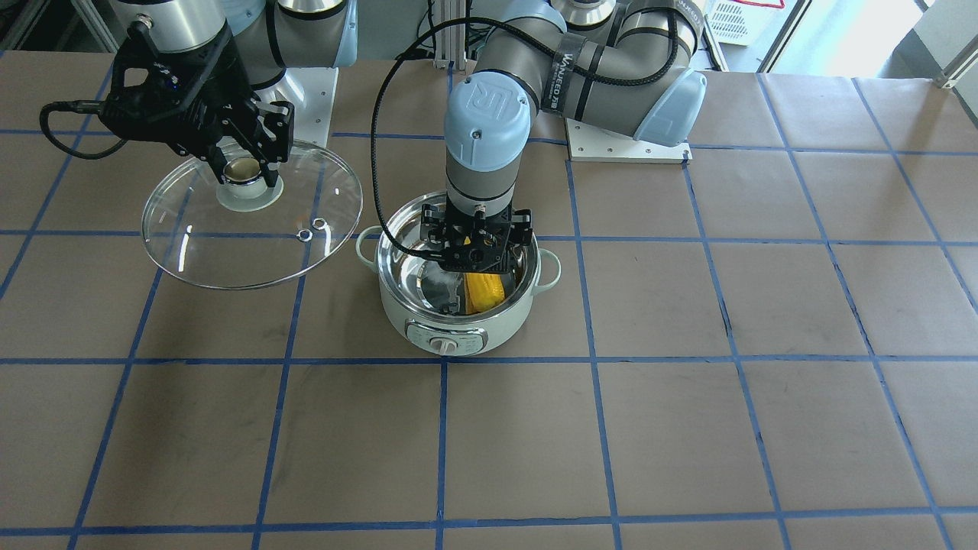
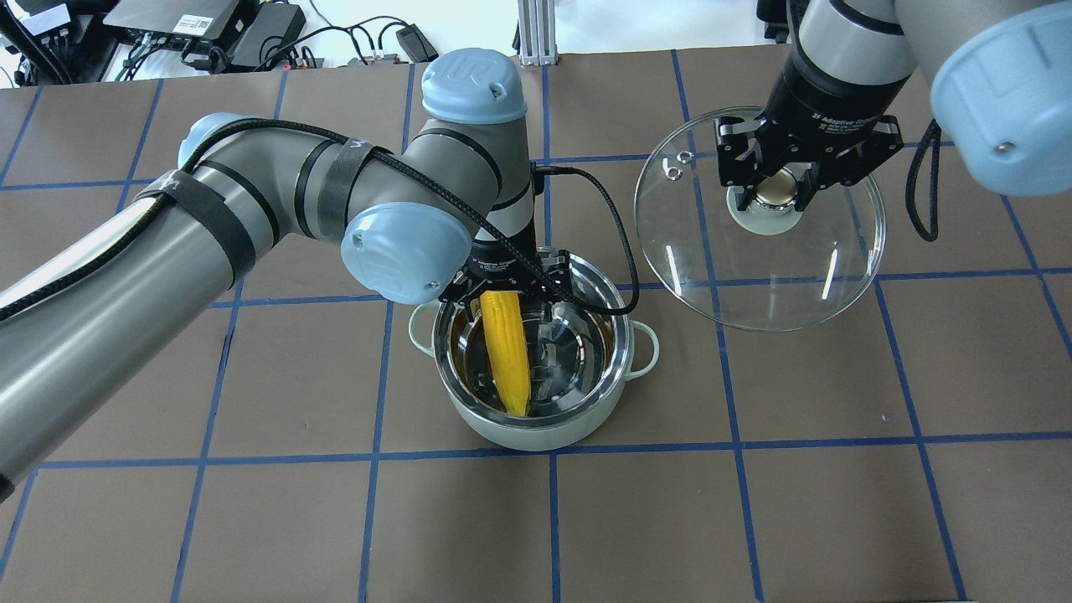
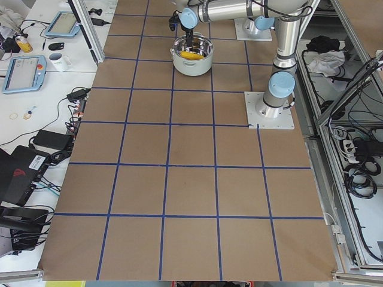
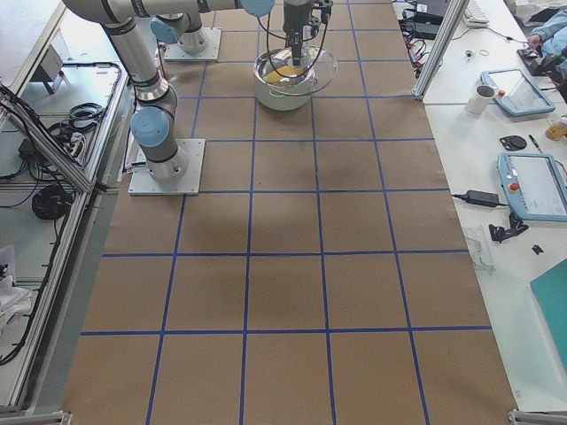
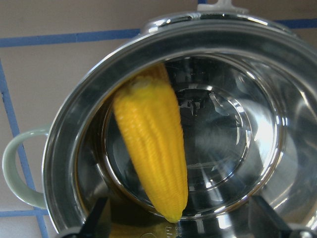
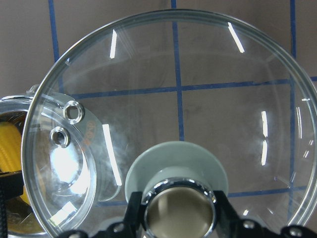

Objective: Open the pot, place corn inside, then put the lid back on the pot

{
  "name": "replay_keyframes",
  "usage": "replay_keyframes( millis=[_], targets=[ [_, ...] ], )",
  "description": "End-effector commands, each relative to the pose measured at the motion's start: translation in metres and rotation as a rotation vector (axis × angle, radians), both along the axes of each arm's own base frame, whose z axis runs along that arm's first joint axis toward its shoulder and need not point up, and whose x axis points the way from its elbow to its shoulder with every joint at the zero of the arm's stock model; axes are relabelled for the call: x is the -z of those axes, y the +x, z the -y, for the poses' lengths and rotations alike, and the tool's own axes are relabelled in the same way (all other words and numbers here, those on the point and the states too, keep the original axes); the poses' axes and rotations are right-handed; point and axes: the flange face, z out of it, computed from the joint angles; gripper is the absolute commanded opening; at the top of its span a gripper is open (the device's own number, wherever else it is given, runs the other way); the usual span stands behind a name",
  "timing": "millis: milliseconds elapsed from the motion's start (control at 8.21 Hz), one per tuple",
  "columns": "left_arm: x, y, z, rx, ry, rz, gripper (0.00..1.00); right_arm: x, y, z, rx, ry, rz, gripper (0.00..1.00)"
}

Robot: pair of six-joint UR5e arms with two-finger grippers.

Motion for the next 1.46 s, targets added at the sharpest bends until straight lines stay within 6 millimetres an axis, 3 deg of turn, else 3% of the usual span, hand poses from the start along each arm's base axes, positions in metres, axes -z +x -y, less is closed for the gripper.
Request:
replay_keyframes(
  millis=[0,122,244,609,853,1218,1340],
  targets=[
    [-0.016,0.009,0.001,0.001,-0.013,-0.006,1.00,0.000,0.001,0.000,-0.001,0.000,0.000,0.22],
    [-0.028,0.019,0.009,-0.012,-0.031,-0.027,1.00,0.000,0.001,0.000,-0.001,0.000,0.000,0.22],
    [-0.043,0.041,0.031,-0.036,-0.066,-0.029,1.00,0.001,0.000,0.000,-0.001,0.003,-0.002,0.22],
    [-0.113,0.139,0.082,-0.047,-0.099,0.055,1.00,0.014,0.018,0.000,-0.012,0.027,0.000,0.21],
    [-0.161,0.180,0.092,-0.081,-0.152,0.053,1.00,0.033,0.083,-0.004,-0.020,0.032,-0.008,0.21],
    [-0.174,0.252,0.102,-0.101,-0.169,0.053,1.00,0.075,0.172,-0.005,0.043,0.039,-0.018,0.21],
    [-0.181,0.276,0.100,-0.145,-0.180,0.059,1.00,0.083,0.187,-0.002,0.073,0.036,-0.004,0.21]
  ],
)
